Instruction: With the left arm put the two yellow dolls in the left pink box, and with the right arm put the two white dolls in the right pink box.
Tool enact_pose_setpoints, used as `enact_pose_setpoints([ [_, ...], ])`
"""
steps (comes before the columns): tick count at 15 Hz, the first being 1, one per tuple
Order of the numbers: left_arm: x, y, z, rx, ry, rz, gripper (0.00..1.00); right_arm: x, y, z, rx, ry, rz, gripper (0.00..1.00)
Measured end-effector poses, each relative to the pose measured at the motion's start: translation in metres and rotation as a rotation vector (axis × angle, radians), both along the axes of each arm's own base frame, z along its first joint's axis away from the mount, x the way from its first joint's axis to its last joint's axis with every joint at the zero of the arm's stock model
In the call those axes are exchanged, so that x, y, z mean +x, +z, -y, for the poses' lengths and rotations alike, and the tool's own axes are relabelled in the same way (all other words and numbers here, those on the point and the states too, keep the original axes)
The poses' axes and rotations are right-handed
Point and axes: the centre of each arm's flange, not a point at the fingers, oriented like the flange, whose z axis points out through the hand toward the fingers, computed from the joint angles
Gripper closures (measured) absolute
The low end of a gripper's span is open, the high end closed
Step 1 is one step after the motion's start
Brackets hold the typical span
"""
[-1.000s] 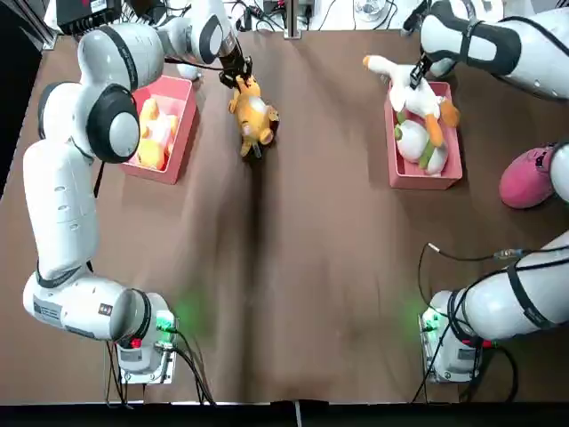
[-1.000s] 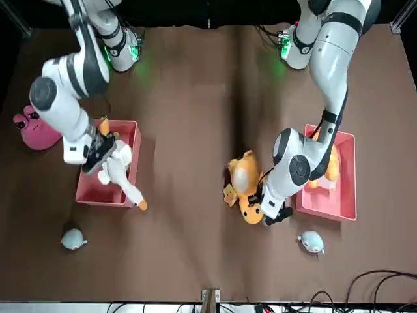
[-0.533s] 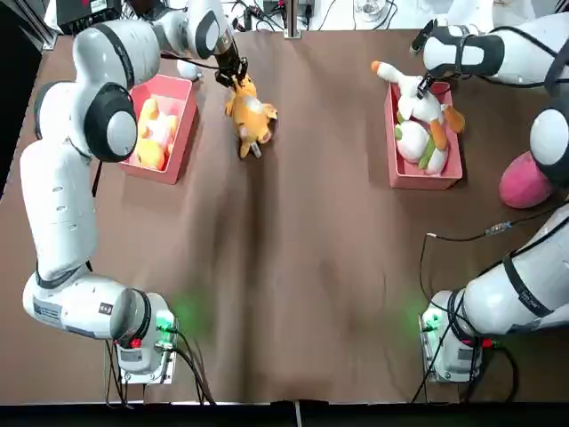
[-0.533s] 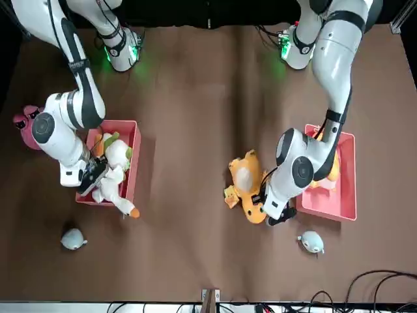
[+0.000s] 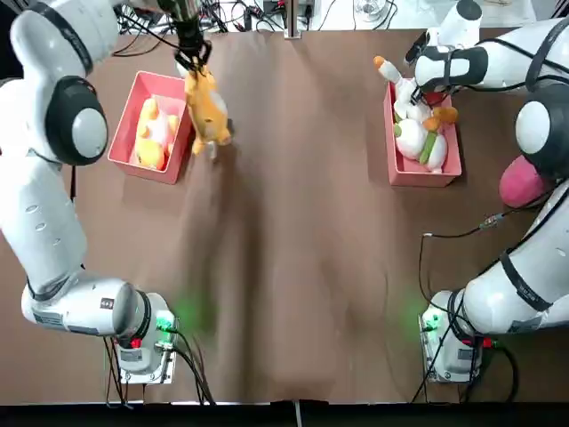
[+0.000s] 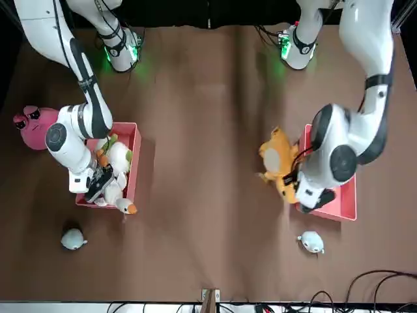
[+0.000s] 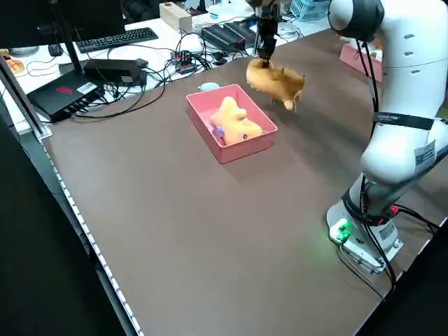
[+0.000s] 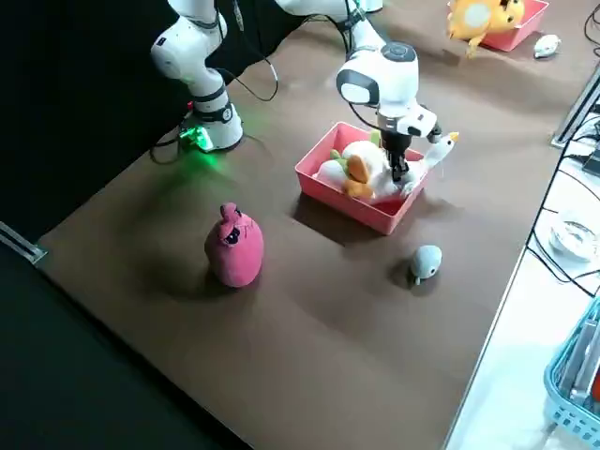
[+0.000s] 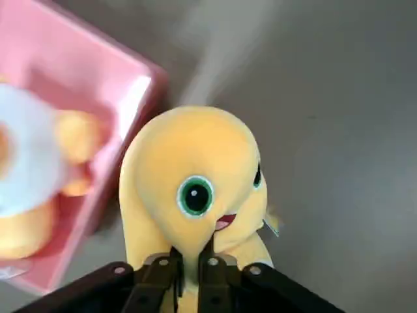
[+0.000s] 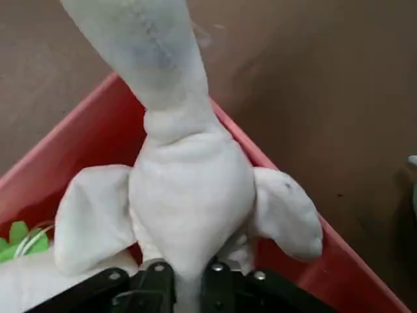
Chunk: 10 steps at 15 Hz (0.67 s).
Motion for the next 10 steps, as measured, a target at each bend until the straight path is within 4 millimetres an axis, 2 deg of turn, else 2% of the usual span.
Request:
enact_pose_setpoints([
  [3, -0.003, 0.035, -0.044, 0.100, -0.041, 0.006, 0.90, 0.007, 0.008, -0.001, 0.002, -0.001, 0.025, 0.52],
  [5, -0.001, 0.044, -0.082, 0.105, -0.086, -0.009, 0.91, 0.017, 0.032, -0.002, 0.007, -0.004, 0.066, 0.32],
  [6, 0.002, 0.045, -0.105, 0.096, -0.101, -0.015, 0.91, 0.022, 0.054, -0.002, 0.013, -0.011, 0.093, 0.22],
  [8, 0.005, 0.039, -0.151, 0.078, -0.120, -0.036, 0.91, 0.024, 0.109, -0.003, 0.029, -0.060, 0.115, 0.05],
  [9, 0.006, 0.033, -0.167, 0.071, -0.121, -0.047, 0.91, 0.020, 0.138, -0.003, 0.038, -0.100, 0.104, 0.00],
  [10, 0.007, 0.028, -0.175, 0.066, -0.123, -0.053, 0.91, 0.014, 0.168, -0.002, 0.047, -0.151, 0.078, 0.00],
])
